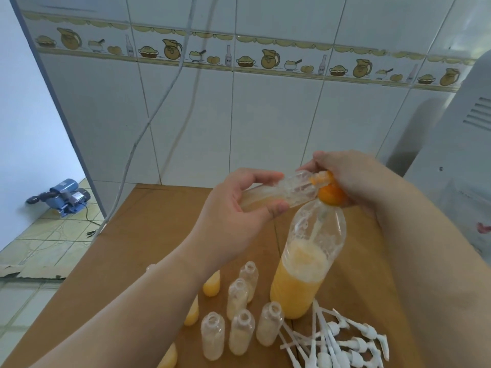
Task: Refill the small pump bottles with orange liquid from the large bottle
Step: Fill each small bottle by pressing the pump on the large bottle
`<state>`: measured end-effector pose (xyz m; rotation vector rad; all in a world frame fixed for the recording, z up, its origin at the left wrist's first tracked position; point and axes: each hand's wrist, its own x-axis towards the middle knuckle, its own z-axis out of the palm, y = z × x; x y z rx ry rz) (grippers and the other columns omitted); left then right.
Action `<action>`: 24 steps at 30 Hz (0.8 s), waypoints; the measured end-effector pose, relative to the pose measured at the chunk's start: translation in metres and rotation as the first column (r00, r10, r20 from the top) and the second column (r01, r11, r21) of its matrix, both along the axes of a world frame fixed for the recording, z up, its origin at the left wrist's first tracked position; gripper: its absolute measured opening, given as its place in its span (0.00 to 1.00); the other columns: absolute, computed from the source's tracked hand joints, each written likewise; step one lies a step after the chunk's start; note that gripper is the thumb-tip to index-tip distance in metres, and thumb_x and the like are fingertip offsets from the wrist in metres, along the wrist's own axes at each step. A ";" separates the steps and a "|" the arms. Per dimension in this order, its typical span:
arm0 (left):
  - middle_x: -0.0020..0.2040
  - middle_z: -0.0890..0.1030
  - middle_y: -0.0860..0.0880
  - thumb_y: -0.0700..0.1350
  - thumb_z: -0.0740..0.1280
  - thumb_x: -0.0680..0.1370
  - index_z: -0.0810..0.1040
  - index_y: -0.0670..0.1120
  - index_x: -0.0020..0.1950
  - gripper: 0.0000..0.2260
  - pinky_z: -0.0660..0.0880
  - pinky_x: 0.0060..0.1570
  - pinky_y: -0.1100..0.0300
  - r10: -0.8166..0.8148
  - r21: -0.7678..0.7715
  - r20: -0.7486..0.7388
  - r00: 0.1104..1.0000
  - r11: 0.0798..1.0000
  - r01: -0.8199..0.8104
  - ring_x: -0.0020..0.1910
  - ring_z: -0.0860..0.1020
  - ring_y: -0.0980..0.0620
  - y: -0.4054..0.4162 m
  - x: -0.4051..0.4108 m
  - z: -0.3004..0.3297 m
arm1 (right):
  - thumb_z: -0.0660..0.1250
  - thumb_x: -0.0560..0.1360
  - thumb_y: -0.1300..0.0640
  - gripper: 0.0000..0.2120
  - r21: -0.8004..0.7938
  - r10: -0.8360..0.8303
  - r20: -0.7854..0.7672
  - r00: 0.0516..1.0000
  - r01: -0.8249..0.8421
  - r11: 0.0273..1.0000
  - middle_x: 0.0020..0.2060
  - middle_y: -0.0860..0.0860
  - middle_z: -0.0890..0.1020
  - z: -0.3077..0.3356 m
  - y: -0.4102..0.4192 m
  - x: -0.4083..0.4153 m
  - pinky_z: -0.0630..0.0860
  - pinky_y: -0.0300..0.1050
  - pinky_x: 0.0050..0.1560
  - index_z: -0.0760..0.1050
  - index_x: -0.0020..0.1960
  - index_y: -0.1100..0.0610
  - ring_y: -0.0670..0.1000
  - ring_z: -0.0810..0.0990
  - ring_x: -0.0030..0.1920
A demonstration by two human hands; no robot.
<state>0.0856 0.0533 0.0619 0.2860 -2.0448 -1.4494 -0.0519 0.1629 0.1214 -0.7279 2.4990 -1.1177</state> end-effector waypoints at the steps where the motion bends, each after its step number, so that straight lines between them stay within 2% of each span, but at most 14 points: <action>1: 0.50 0.81 0.58 0.47 0.74 0.69 0.79 0.54 0.56 0.16 0.76 0.49 0.68 -0.001 -0.003 -0.001 1.000 1.000 0.001 0.48 0.79 0.63 0.001 0.000 0.000 | 0.51 0.82 0.48 0.22 0.008 -0.003 -0.023 1.000 0.003 1.000 0.33 0.46 0.82 0.001 0.000 0.000 0.77 0.48 0.45 0.82 0.43 0.51 0.48 0.80 0.37; 2: 0.50 0.81 0.58 0.47 0.74 0.69 0.80 0.54 0.56 0.16 0.76 0.49 0.68 -0.001 -0.010 -0.003 1.000 1.000 0.001 0.48 0.79 0.63 0.001 0.000 0.001 | 0.51 0.82 0.48 0.22 0.003 -0.007 -0.026 1.000 0.007 1.000 0.34 0.47 0.82 0.002 0.000 0.000 0.76 0.46 0.42 0.81 0.43 0.51 0.48 0.80 0.37; 4: 0.50 0.80 0.58 0.48 0.74 0.69 0.80 0.55 0.56 0.16 0.75 0.50 0.68 0.000 -0.027 -0.018 1.000 1.000 0.000 0.49 0.78 0.63 0.001 0.001 0.006 | 0.51 0.82 0.48 0.21 -0.053 0.006 0.020 1.000 -0.005 0.999 0.30 0.46 0.82 0.006 0.003 0.001 0.74 0.41 0.35 0.81 0.44 0.52 0.44 0.80 0.30; 7: 0.50 0.80 0.58 0.48 0.73 0.69 0.79 0.55 0.55 0.15 0.75 0.50 0.68 -0.018 -0.049 -0.047 0.999 0.999 0.015 0.49 0.78 0.63 0.001 0.003 0.011 | 0.51 0.82 0.49 0.21 -0.081 0.026 0.000 1.000 -0.026 0.996 0.24 0.43 0.81 0.008 0.008 -0.001 0.70 0.36 0.32 0.80 0.45 0.54 0.38 0.77 0.23; 10: 0.50 0.81 0.58 0.47 0.74 0.69 0.79 0.54 0.56 0.15 0.75 0.49 0.70 -0.025 -0.041 -0.038 0.999 0.999 0.024 0.48 0.78 0.64 0.002 0.002 0.008 | 0.51 0.83 0.50 0.22 -0.102 0.006 -0.021 1.000 -0.008 0.995 0.28 0.46 0.83 0.004 0.007 -0.001 0.71 0.35 0.31 0.82 0.44 0.54 0.39 0.78 0.24; 14: 0.50 0.81 0.57 0.47 0.74 0.69 0.80 0.55 0.55 0.15 0.76 0.50 0.66 -0.007 -0.010 -0.014 1.000 1.000 0.006 0.48 0.79 0.63 0.001 0.000 0.002 | 0.50 0.83 0.54 0.22 -0.031 0.008 -0.093 0.996 -0.011 0.999 0.32 0.46 0.80 0.002 0.000 0.001 0.66 0.24 0.23 0.81 0.44 0.55 0.36 0.76 0.22; 15: 0.49 0.81 0.57 0.47 0.74 0.69 0.80 0.55 0.55 0.15 0.77 0.50 0.65 -0.007 -0.004 -0.018 1.000 1.000 0.007 0.48 0.79 0.63 0.001 0.001 0.003 | 0.50 0.83 0.54 0.21 -0.018 0.013 -0.098 0.995 -0.015 1.000 0.33 0.47 0.80 0.003 0.000 0.001 0.67 0.23 0.26 0.80 0.42 0.54 0.37 0.76 0.24; 16: 0.49 0.81 0.58 0.47 0.74 0.69 0.80 0.55 0.55 0.15 0.77 0.50 0.65 -0.010 -0.005 -0.023 1.000 1.000 0.010 0.48 0.79 0.63 0.001 0.002 0.005 | 0.51 0.83 0.53 0.21 -0.004 0.025 -0.104 0.994 -0.025 1.000 0.35 0.50 0.81 0.005 0.000 0.000 0.70 0.25 0.33 0.79 0.41 0.53 0.39 0.77 0.28; 17: 0.49 0.80 0.58 0.47 0.73 0.69 0.80 0.55 0.55 0.15 0.77 0.50 0.66 -0.012 -0.012 -0.030 0.999 1.000 0.012 0.48 0.79 0.63 0.001 0.002 0.007 | 0.51 0.82 0.52 0.20 0.020 0.039 -0.123 0.992 -0.037 0.999 0.38 0.52 0.81 0.008 0.001 -0.001 0.72 0.32 0.41 0.78 0.41 0.52 0.42 0.77 0.33; 18: 0.49 0.80 0.58 0.47 0.73 0.69 0.79 0.55 0.55 0.15 0.76 0.50 0.67 -0.013 -0.021 -0.037 0.999 1.000 0.012 0.48 0.78 0.63 0.002 0.003 0.009 | 0.50 0.83 0.53 0.20 0.042 0.050 -0.139 0.989 -0.045 0.998 0.38 0.51 0.80 0.011 0.002 0.000 0.72 0.37 0.45 0.78 0.43 0.53 0.45 0.76 0.38; 21: 0.49 0.80 0.59 0.48 0.73 0.69 0.79 0.55 0.55 0.15 0.76 0.49 0.69 -0.016 -0.034 -0.049 0.999 0.999 0.014 0.48 0.78 0.64 0.001 0.003 0.012 | 0.48 0.83 0.53 0.21 0.005 0.031 -0.162 0.986 -0.030 1.000 0.35 0.46 0.77 0.010 0.002 -0.001 0.69 0.34 0.37 0.79 0.49 0.56 0.44 0.74 0.35; 24: 0.48 0.81 0.60 0.48 0.74 0.68 0.80 0.56 0.54 0.15 0.76 0.48 0.70 -0.016 -0.003 -0.029 0.999 1.000 0.016 0.47 0.79 0.64 0.001 0.002 0.007 | 0.50 0.83 0.54 0.21 -0.073 -0.031 -0.043 0.999 0.028 0.997 0.32 0.47 0.79 0.006 0.003 0.000 0.69 0.28 0.26 0.81 0.50 0.59 0.43 0.76 0.27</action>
